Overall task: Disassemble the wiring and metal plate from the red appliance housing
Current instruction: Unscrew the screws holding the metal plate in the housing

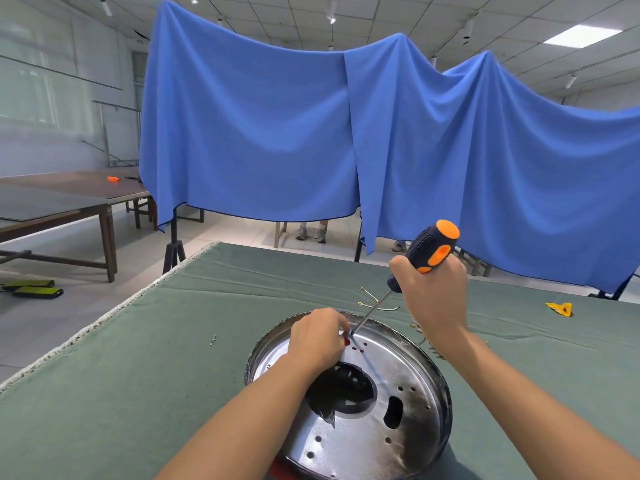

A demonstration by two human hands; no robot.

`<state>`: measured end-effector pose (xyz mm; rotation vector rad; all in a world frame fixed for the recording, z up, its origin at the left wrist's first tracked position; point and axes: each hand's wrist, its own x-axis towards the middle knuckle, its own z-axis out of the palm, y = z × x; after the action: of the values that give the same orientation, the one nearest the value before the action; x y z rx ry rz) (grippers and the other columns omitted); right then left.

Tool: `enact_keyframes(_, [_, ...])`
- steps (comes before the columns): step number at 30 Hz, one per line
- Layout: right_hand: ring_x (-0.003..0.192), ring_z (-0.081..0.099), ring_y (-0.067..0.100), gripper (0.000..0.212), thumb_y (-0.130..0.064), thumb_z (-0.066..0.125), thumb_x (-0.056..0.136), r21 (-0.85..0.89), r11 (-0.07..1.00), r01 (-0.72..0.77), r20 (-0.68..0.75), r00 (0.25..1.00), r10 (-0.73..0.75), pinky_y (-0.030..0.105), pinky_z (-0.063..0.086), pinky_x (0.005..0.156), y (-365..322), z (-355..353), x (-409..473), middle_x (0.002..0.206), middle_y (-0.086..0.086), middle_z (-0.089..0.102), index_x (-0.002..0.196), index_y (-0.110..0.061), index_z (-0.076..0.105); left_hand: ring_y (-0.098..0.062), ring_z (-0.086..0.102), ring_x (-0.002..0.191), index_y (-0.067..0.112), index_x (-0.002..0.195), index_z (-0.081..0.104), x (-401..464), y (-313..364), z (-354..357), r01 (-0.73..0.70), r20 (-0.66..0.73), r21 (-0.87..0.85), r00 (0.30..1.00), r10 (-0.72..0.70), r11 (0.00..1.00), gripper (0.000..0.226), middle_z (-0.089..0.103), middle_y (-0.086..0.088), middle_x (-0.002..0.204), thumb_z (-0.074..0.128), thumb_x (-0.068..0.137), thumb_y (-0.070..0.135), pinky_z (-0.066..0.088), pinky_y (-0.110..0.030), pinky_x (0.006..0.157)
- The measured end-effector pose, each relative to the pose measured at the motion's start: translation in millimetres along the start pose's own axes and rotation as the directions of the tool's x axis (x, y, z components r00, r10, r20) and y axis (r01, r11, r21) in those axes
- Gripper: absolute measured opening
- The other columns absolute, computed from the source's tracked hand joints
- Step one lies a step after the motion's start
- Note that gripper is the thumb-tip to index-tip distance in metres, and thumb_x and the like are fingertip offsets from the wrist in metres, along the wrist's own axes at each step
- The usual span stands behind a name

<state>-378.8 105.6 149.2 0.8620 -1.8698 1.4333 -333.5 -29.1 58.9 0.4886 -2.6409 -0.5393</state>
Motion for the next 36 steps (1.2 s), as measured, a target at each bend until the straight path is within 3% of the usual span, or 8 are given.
enact_keyframes(3, [0.042, 0.032, 0.012, 0.028, -0.025, 0.051, 0.064, -0.042, 0.999, -0.028, 0.072, 0.997, 0.031, 0.027, 0.031, 0.041, -2, 0, 13, 0.037, 0.000, 0.042, 0.048, -0.014, 0.031, -0.024, 0.062, 0.097, 0.029, 0.096, 0.070, 0, 0, 1, -0.005, -0.002, 0.004, 1.000, 0.005, 1.000, 0.015, 0.068, 0.002, 0.107, 0.060, 0.087, 0.023, 0.044, -0.028, 0.074])
enact_keyframes(7, [0.040, 0.036, 0.011, 0.035, -0.027, 0.054, 0.071, -0.162, 0.980, -0.111, 0.154, 0.978, 0.137, 0.025, 0.028, 0.047, -8, 6, 31, 0.034, -0.014, 0.045, 0.044, -0.015, 0.035, -0.023, 0.061, 0.098, 0.027, 0.097, 0.069, 0, 1, 2, -0.009, -0.001, 0.008, 1.000, 0.009, 1.000, 0.018, 0.068, 0.003, 0.110, 0.056, 0.087, 0.019, 0.044, -0.030, 0.075])
enact_keyframes(13, [0.055, 0.050, 0.020, 0.025, -0.036, 0.053, 0.074, -0.434, 0.888, -0.154, 0.163, 0.956, 0.245, 0.024, 0.028, 0.049, -31, 46, 49, 0.059, -0.001, 0.057, 0.060, -0.016, 0.052, -0.024, 0.061, 0.098, 0.024, 0.105, 0.066, -2, 3, 1, -0.020, -0.027, -0.044, 0.999, 0.019, 0.999, 0.031, 0.068, 0.002, 0.105, 0.043, 0.087, 0.014, 0.044, -0.031, 0.076])
enact_keyframes(19, [0.074, 0.061, 0.025, 0.018, -0.035, 0.050, 0.079, -0.437, 0.869, -0.230, 0.302, 0.873, 0.383, 0.028, 0.040, 0.063, -35, 67, 65, 0.079, 0.002, 0.067, 0.078, -0.018, 0.057, -0.027, 0.059, 0.081, 0.016, 0.081, 0.057, -2, 6, 2, 0.023, -0.067, -0.193, 0.997, -0.036, 0.981, 0.021, 0.066, -0.001, 0.084, 0.039, 0.090, 0.023, 0.046, -0.034, 0.071])
enact_keyframes(23, [0.061, 0.049, 0.020, 0.023, -0.033, 0.055, 0.081, -0.342, 0.906, -0.251, 0.417, 0.823, 0.386, 0.028, 0.038, 0.059, -25, 54, 76, 0.057, -0.005, 0.055, 0.064, -0.019, 0.048, -0.019, 0.063, 0.088, 0.026, 0.101, 0.062, 2, 6, 1, 0.006, -0.065, -0.301, 0.998, -0.027, 0.954, 0.021, 0.067, 0.007, 0.097, 0.045, 0.095, 0.037, 0.048, -0.034, 0.080])
enact_keyframes(29, [0.049, 0.046, 0.015, 0.041, -0.056, 0.057, 0.082, -0.454, 0.852, -0.261, 0.492, 0.724, 0.484, 0.025, 0.035, 0.050, -17, 13, 91, 0.035, -0.008, 0.048, 0.067, -0.018, 0.054, -0.024, 0.059, 0.085, 0.021, 0.077, 0.060, 9, 8, 5, 0.008, -0.037, -0.265, 0.999, -0.018, 0.964, 0.025, 0.067, 0.002, 0.083, 0.046, 0.094, 0.034, 0.045, -0.033, 0.072])
enact_keyframes(32, [0.062, 0.058, 0.020, 0.043, -0.058, 0.055, 0.077, -0.483, 0.837, -0.257, 0.390, 0.793, 0.468, 0.032, 0.046, 0.065, -28, 5, 102, 0.050, 0.000, 0.061, 0.071, -0.015, 0.056, -0.020, 0.061, 0.084, 0.023, 0.087, 0.066, 10, 8, 6, -0.006, -0.046, -0.260, 0.999, -0.006, 0.966, 0.024, 0.068, 0.005, 0.083, 0.047, 0.095, 0.035, 0.045, -0.031, 0.071])
enact_keyframes(36, [0.068, 0.064, 0.021, 0.038, -0.048, 0.051, 0.080, -0.603, 0.790, -0.114, 0.251, 0.912, 0.323, 0.026, 0.038, 0.057, -56, 3, 119, 0.065, 0.002, 0.067, 0.077, -0.011, 0.061, -0.022, 0.060, 0.079, 0.019, 0.082, 0.064, 9, 5, 4, -0.041, -0.060, -0.205, 0.998, 0.029, 0.978, 0.027, 0.065, 0.003, 0.074, 0.046, 0.095, 0.034, 0.044, -0.031, 0.066])
